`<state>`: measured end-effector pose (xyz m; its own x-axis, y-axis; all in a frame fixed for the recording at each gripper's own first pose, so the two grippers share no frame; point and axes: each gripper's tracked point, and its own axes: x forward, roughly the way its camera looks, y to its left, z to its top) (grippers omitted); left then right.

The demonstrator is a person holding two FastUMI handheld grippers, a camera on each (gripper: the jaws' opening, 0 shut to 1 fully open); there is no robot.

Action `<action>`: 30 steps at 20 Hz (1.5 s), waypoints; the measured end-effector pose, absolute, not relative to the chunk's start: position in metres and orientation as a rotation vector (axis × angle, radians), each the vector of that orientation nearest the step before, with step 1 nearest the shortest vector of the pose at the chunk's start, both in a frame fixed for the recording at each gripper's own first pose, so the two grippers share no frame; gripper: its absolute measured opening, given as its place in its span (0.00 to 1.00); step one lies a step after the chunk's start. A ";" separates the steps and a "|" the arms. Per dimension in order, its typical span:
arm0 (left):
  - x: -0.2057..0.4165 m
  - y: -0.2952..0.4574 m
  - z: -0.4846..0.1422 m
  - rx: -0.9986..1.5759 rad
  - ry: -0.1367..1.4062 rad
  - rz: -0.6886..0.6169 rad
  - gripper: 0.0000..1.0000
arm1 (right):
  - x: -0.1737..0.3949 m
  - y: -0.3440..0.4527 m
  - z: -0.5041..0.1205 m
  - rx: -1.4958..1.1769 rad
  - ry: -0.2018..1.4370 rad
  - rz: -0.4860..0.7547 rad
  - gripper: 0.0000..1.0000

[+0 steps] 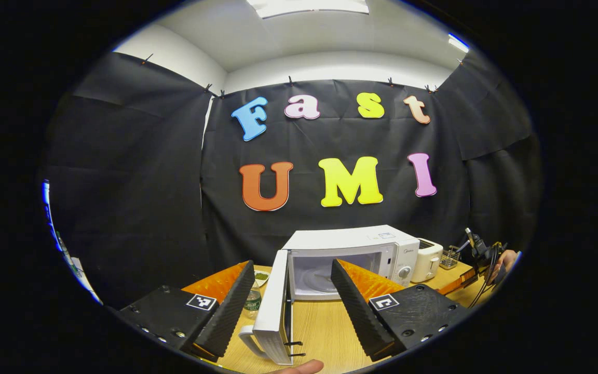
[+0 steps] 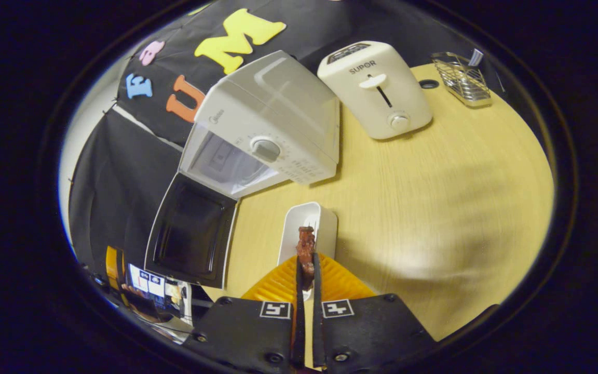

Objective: Open the microwave oven with the left hand, put the food in, and close the microwave oven.

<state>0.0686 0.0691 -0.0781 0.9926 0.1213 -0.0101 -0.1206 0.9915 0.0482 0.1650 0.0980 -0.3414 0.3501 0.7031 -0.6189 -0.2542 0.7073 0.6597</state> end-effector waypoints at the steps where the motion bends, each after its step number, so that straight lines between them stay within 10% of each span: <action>1: 0.065 0.070 -0.075 0.049 0.003 0.120 0.91 | 0.160 0.097 -0.332 0.472 1.015 0.659 0.08; 17: 0.050 0.096 -0.093 -0.035 0.044 0.100 0.91 | 0.120 0.180 -0.237 -0.096 0.444 0.494 0.08; 30: 0.048 0.121 -0.101 -0.053 0.040 0.092 0.90 | 0.199 0.317 -0.250 -0.038 0.355 0.426 0.08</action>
<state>0.0482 0.1211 -0.1007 0.9949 0.0912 -0.0423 -0.0933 0.9944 -0.0505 0.1994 0.3174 -0.2502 0.8500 0.3979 -0.3451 -0.4110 0.9109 0.0378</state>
